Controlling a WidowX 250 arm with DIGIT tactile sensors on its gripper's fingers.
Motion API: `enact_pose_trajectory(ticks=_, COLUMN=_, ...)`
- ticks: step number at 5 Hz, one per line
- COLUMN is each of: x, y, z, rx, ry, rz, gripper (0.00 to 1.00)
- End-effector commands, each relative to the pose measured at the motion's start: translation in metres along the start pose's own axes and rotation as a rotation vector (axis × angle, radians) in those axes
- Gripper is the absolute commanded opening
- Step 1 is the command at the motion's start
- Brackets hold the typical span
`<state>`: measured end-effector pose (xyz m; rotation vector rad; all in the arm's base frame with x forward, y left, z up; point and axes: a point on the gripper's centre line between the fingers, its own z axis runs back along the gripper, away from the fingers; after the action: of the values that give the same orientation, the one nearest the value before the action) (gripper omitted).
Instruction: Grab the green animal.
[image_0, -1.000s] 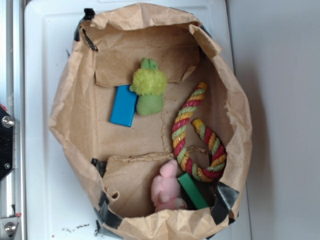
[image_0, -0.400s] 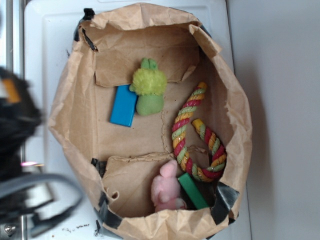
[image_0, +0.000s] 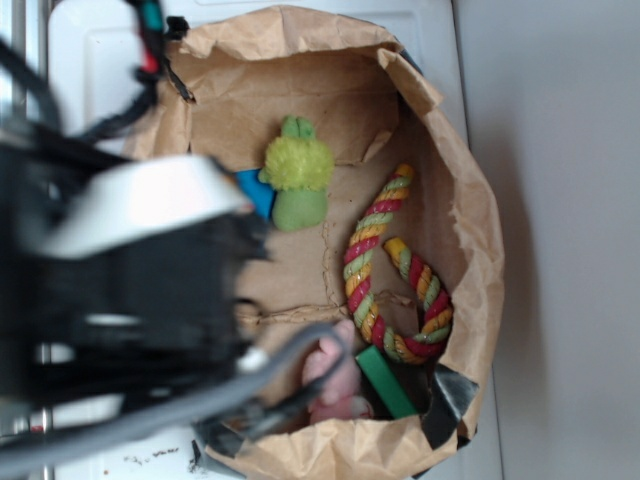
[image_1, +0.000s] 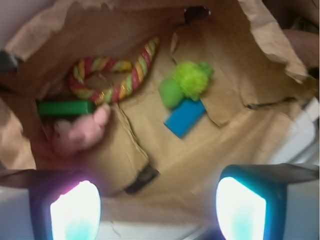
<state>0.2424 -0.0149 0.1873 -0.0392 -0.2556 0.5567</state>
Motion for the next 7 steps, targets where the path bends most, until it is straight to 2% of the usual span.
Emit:
enact_pose_trajectory(ticks=1, x=0.041, y=0.004, z=-0.023, rx=0.003, ry=-0.073, rz=0.16, gripper=1.0)
enact_pose_trajectory(ticks=3, x=0.059, y=0.016, z=-0.039, rx=0.027, ry=-0.08, rz=0.287, gripper=1.0)
enact_pose_trajectory(ticks=4, x=0.044, y=0.027, z=-0.04, rx=0.039, ry=-0.085, rz=0.326, gripper=1.0)
enact_pose_trajectory(ticks=5, x=0.045, y=0.035, z=-0.048, rx=0.027, ry=-0.101, rz=0.394, gripper=1.0)
enact_pose_trajectory(ticks=6, x=0.039, y=0.044, z=-0.055, rx=0.056, ry=-0.115, rz=0.424, gripper=1.0)
enact_pose_trajectory(ticks=7, x=0.039, y=0.044, z=-0.055, rx=0.056, ry=-0.115, rz=0.424, gripper=1.0)
